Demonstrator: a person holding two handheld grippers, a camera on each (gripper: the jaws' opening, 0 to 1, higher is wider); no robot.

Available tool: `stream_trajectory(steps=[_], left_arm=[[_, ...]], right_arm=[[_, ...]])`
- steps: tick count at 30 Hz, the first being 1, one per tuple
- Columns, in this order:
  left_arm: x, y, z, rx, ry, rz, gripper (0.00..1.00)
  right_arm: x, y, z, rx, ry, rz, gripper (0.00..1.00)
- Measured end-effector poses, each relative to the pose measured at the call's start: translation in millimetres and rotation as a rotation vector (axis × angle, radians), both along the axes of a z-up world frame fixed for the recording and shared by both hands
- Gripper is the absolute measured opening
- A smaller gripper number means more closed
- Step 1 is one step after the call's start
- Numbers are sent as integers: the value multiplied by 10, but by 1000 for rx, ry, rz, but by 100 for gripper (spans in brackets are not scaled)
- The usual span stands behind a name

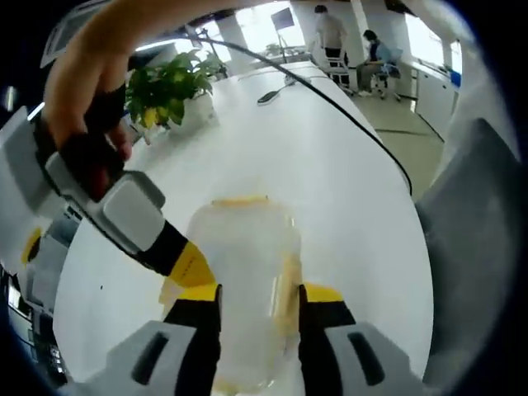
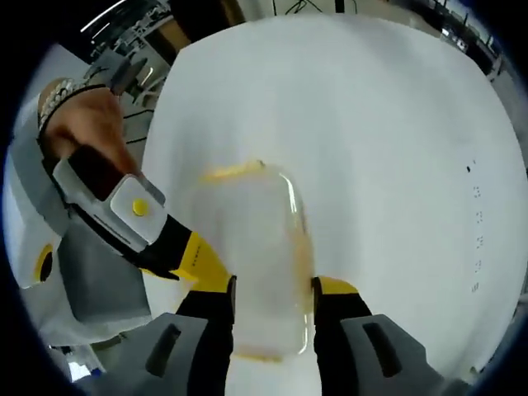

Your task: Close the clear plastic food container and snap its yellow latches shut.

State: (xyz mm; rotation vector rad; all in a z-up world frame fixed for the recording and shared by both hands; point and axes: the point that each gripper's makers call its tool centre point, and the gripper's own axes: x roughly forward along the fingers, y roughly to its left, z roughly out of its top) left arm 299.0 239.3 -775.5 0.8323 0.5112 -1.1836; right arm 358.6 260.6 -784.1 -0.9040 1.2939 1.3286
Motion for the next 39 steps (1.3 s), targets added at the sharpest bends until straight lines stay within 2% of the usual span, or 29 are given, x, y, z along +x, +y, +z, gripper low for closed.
stream_trajectory(steps=[6, 11, 22, 39], left_arm=[[-18, -2, -27, 26, -39, -27, 31], [-13, 0, -39, 58, -80, -40, 31], [-11, 5, -36, 74, -88, -37, 29], [-44, 10, -43, 94, -129, -56, 24]], right_arm=[[-3, 4, -7, -62, -6, 11, 35], [0, -7, -4, -77, -8, 11, 35], [-75, -20, 5, -68, -6, 12, 34], [-62, 0, -2, -83, -4, 8, 34]])
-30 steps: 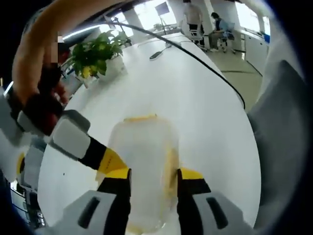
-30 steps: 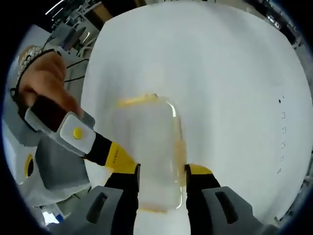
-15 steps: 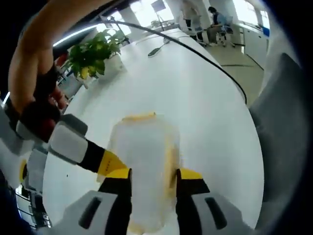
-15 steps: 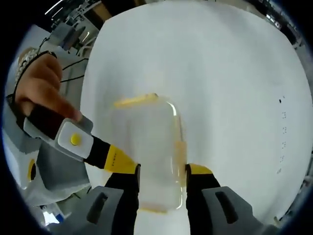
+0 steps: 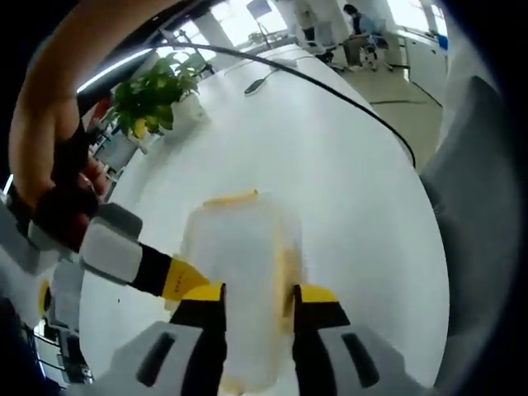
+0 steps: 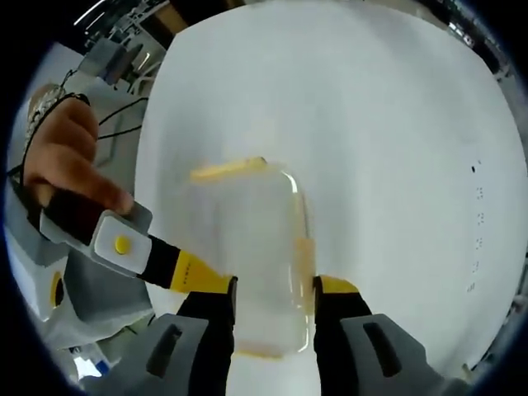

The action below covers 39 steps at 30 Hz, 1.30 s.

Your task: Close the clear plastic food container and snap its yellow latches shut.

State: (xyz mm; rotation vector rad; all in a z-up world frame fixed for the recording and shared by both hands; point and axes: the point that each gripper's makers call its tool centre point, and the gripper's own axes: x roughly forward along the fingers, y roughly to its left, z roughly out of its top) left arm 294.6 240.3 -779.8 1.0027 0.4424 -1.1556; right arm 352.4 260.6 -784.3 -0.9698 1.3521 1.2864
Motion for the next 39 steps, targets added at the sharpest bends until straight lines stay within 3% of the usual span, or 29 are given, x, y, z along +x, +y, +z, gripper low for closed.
stream_trajectory(steps=[3, 4, 5, 7, 17, 25, 30, 35, 39], left_arm=[[2, -7, -7, 2, -16, -1, 22], [0, -130, 43, 11, -78, -81, 22], [-29, -97, 23, 10, -50, -28, 22], [1, -68, 30, -9, -31, -22, 22], [13, -43, 1, 6, -36, -9, 23], [33, -57, -7, 1, -45, -5, 23], [-31, -96, -14, -24, -42, -19, 23], [-24, -91, -11, -23, -43, -24, 23], [-21, -86, -13, -20, -49, -34, 22]], right_arm=[[5, 0, -2, -3, 0, 0, 34], [5, 3, -5, -3, 0, 2, 34], [10, 5, 2, -6, 3, -1, 34], [22, 4, 3, -6, 3, -1, 34], [55, -9, -2, 10, 35, 1, 34], [69, -18, -33, -27, 77, 35, 33], [-7, -66, -67, -7, 169, 49, 33], [2, -53, -67, -7, 167, 62, 31], [1, -40, -78, -57, 174, 84, 30]])
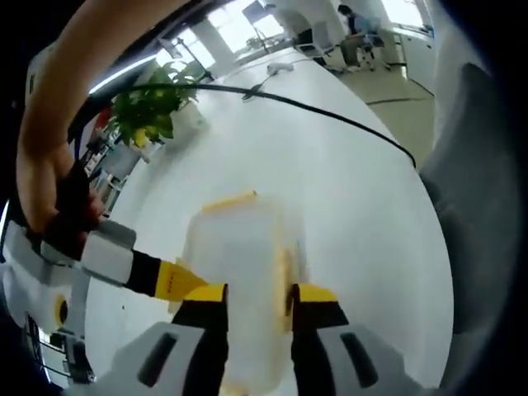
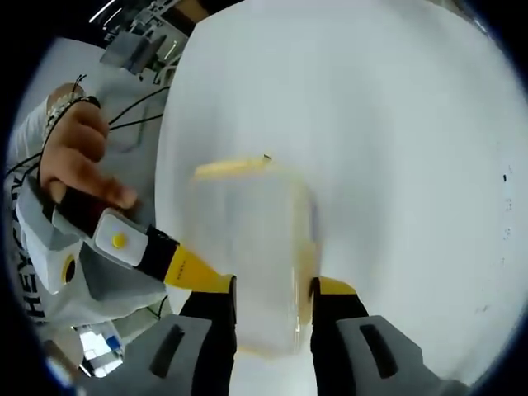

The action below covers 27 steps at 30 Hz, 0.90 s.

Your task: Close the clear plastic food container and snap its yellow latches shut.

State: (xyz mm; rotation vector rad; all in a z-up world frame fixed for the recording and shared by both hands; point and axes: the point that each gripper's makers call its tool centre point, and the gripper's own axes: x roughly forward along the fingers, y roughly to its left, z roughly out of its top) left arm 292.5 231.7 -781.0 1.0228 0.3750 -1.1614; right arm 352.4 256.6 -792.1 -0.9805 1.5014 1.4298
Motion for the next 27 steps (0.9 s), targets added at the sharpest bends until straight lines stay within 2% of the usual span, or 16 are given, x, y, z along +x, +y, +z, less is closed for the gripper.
stream_trajectory(steps=[1, 2, 3, 18, 24, 27], left_arm=[[2, 1, -1, -3, -1, 2, 22], [10, 9, 12, -9, -8, 2, 22], [4, 5, -3, -12, 1, 3, 22], [-36, 29, 19, -18, -3, 6, 23], [-58, 35, 38, -28, -11, 13, 24], [-61, 35, 56, -26, -13, 8, 25]], right_arm=[[-4, 4, -2, -6, 2, 7, 30], [-72, -26, 19, -17, 48, 21, 28], [-34, -38, 31, -6, 26, 16, 28], [-24, -27, 54, -3, 16, -8, 31], [-29, -8, 106, 29, -68, 9, 33], [-37, -12, 129, 51, -107, -13, 33]])
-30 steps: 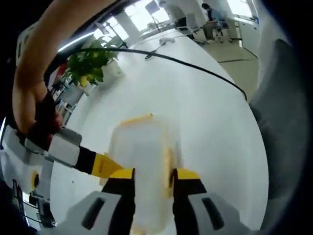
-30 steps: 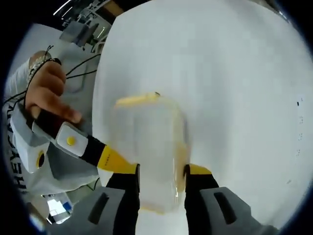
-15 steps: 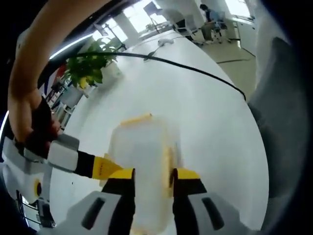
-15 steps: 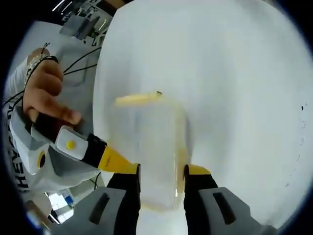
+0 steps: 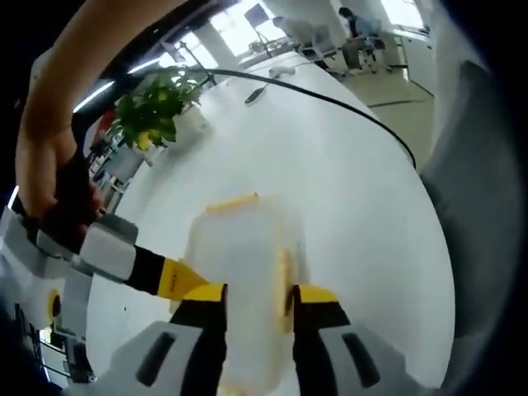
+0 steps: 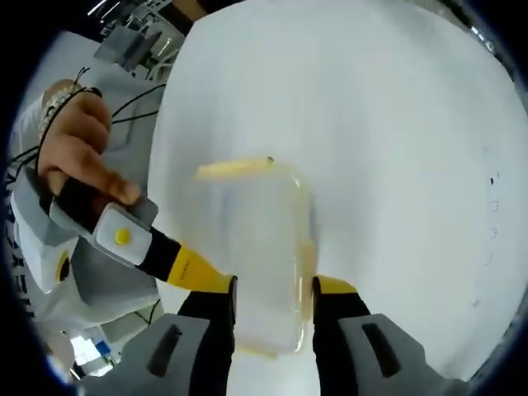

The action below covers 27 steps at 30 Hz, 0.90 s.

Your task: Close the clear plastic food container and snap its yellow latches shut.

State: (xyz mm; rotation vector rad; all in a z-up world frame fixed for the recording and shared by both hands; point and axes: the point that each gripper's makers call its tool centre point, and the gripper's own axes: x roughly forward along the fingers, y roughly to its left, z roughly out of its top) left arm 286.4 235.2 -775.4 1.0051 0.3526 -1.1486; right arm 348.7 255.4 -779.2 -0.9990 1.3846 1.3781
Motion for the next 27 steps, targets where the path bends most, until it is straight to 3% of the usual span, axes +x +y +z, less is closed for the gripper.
stream_trajectory(steps=[7, 10, 13, 15, 20, 27], left_arm=[[-3, -13, 26, -44, -6, 20, 25], [-4, -22, 48, -76, 20, 52, 26], [-25, 26, 8, -64, 56, 75, 36], [-23, 63, 21, -51, 31, 72, 38], [27, 83, 175, -179, 90, 158, 38], [147, 251, 268, -174, 60, 199, 40]], right_arm=[[6, -20, 43, 75, -71, -41, 33], [6, -13, 59, 107, -102, -56, 33], [33, -59, 66, 118, -145, -68, 38], [98, -106, 95, 129, -196, -70, 43], [71, -129, 147, 203, -211, -122, 45], [-2, -164, 202, 266, -223, -151, 43]])
